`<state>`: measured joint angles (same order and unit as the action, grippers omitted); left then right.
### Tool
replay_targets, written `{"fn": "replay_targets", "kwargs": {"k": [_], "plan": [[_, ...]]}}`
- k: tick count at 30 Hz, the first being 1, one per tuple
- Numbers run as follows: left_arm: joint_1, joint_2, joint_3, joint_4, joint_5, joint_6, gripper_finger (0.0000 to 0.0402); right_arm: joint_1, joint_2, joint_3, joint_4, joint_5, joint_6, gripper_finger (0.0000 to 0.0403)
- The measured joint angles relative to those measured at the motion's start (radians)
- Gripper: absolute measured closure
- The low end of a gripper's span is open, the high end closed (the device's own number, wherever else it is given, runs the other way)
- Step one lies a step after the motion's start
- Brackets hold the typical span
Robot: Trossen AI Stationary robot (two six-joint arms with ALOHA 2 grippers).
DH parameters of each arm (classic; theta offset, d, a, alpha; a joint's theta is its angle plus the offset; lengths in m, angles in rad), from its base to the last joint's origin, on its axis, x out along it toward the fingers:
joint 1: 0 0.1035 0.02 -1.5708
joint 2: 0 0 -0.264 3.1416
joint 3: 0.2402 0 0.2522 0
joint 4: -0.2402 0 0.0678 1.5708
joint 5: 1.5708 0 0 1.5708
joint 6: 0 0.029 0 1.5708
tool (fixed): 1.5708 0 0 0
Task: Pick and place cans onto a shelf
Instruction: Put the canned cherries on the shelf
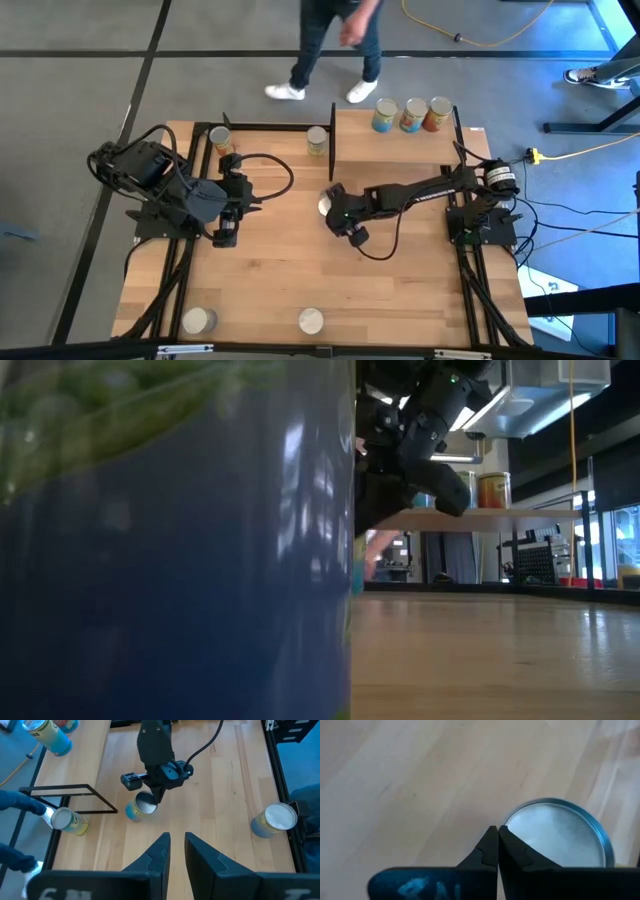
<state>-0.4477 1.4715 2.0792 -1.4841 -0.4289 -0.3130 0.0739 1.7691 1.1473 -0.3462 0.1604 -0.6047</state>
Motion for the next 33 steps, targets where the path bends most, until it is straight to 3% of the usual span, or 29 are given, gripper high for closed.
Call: {"fn": "replay_targets", "kwargs": {"k": [12, 23, 33], "plan": [[0.0, 0.0, 0.0, 0.0, 0.0, -0.002, 0.0351, 0.044, -0.026, 0.016, -0.021, 0.038, 0.002, 0.0402], [0.0, 0.0, 0.0, 0.0, 0.0, -0.002, 0.0351, 0.083, -0.028, 0.211, -0.225, 0.107, 0.005, 0.0403], [0.0, 0.0, 0.0, 0.0, 0.0, -0.002, 0.0351, 0.084, -0.029, 0.453, -0.522, 0.085, 0.165, 0.0403]]}}
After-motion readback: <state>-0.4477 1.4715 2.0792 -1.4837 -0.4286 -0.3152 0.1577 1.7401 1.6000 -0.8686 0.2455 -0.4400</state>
